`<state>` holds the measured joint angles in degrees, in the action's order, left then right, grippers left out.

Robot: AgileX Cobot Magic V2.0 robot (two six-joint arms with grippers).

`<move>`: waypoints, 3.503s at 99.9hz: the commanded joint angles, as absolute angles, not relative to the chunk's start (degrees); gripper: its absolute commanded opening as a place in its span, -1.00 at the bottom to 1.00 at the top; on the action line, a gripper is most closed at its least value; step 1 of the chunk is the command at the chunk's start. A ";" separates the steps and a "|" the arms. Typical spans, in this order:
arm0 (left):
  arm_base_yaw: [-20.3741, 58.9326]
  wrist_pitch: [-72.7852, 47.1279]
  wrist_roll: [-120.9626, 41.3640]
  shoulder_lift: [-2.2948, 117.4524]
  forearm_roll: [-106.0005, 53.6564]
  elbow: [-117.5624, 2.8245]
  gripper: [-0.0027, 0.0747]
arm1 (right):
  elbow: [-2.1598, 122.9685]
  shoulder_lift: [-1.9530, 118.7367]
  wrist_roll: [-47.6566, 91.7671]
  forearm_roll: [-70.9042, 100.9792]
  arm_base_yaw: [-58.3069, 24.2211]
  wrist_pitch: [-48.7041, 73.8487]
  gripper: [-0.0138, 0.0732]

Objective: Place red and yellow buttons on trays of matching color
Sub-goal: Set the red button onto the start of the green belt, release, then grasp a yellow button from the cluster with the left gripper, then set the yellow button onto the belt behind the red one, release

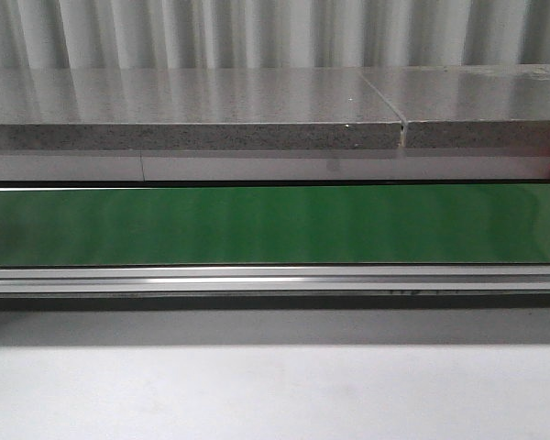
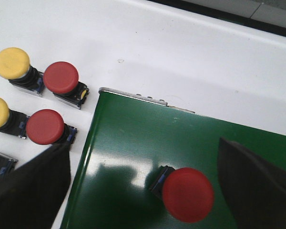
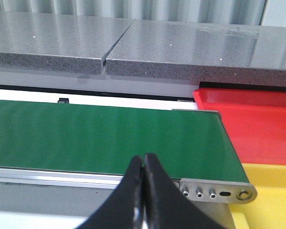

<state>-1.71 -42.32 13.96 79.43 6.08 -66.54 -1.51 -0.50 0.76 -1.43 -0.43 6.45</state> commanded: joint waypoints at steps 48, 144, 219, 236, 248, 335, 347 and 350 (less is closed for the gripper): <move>-18.76 -36.78 16.11 69.33 6.44 -53.77 0.64 | -0.72 -1.14 0.81 -1.58 -0.15 2.07 -0.84; -31.29 -24.40 18.72 79.55 7.98 -42.93 0.64 | -0.72 -1.14 0.81 -1.58 -0.15 2.07 -0.84; -28.58 -22.97 18.72 92.18 7.62 -51.96 0.60 | -0.72 -1.14 0.81 -1.58 -0.15 2.07 -0.84; -28.48 -21.67 18.72 92.70 7.40 -51.95 0.25 | -0.72 -1.14 0.81 -1.58 -0.15 2.07 -0.84; -28.48 -21.67 18.72 92.70 7.40 -51.95 -0.05 | -0.72 -1.14 0.81 -1.58 -0.15 2.07 -0.84; -28.48 -30.49 18.50 74.05 7.79 -51.95 -0.99 | -0.72 -1.14 0.81 -1.58 -0.15 2.07 -0.84; -26.72 -30.72 18.37 69.65 7.63 -51.95 -0.99 | -0.72 -1.14 0.81 -1.58 -0.15 2.07 -0.84; -25.52 -30.72 18.17 68.66 7.63 -51.95 -0.99 | -0.72 -1.14 0.81 -1.58 -0.15 2.07 -0.84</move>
